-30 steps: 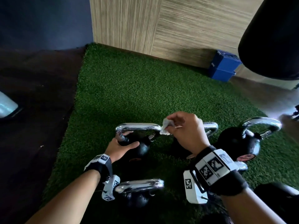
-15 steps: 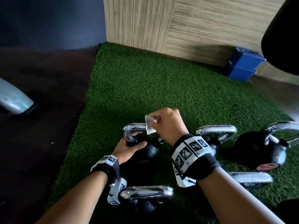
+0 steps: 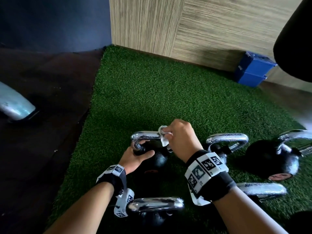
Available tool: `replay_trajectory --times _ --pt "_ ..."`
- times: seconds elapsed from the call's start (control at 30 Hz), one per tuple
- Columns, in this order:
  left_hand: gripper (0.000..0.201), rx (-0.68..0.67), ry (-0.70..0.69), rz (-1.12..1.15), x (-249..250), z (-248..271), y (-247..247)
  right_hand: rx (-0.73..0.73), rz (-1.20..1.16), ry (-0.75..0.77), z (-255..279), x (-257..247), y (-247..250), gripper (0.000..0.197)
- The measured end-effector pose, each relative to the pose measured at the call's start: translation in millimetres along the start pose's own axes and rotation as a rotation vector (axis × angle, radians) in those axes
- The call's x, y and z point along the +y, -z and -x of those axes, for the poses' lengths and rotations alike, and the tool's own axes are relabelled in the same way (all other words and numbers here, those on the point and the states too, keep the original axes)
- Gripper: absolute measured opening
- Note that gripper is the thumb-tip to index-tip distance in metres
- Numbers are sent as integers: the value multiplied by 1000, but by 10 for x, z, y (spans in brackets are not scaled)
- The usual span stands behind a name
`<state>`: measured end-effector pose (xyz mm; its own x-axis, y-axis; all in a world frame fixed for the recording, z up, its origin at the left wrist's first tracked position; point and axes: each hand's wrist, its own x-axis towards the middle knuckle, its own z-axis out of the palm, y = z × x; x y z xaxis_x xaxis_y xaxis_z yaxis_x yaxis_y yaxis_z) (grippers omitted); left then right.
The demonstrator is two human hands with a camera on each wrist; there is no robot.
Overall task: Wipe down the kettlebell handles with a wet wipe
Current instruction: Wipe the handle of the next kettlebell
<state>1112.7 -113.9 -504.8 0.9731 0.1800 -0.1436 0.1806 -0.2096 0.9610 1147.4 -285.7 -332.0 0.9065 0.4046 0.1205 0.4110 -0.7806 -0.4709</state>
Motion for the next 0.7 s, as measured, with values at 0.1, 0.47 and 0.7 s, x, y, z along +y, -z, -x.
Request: replay_trajectory --times 0.1,0.47,0.7 --pt "59 25 11 20 -54 -24 -13 78 -2 -14 21 126 75 12" --pt "46 51 4 23 15 32 -10 128 18 -203 99 346 69 22" --pt "61 46 -29 1 -19 8 4 132 -53 -323 100 536 -86 18"
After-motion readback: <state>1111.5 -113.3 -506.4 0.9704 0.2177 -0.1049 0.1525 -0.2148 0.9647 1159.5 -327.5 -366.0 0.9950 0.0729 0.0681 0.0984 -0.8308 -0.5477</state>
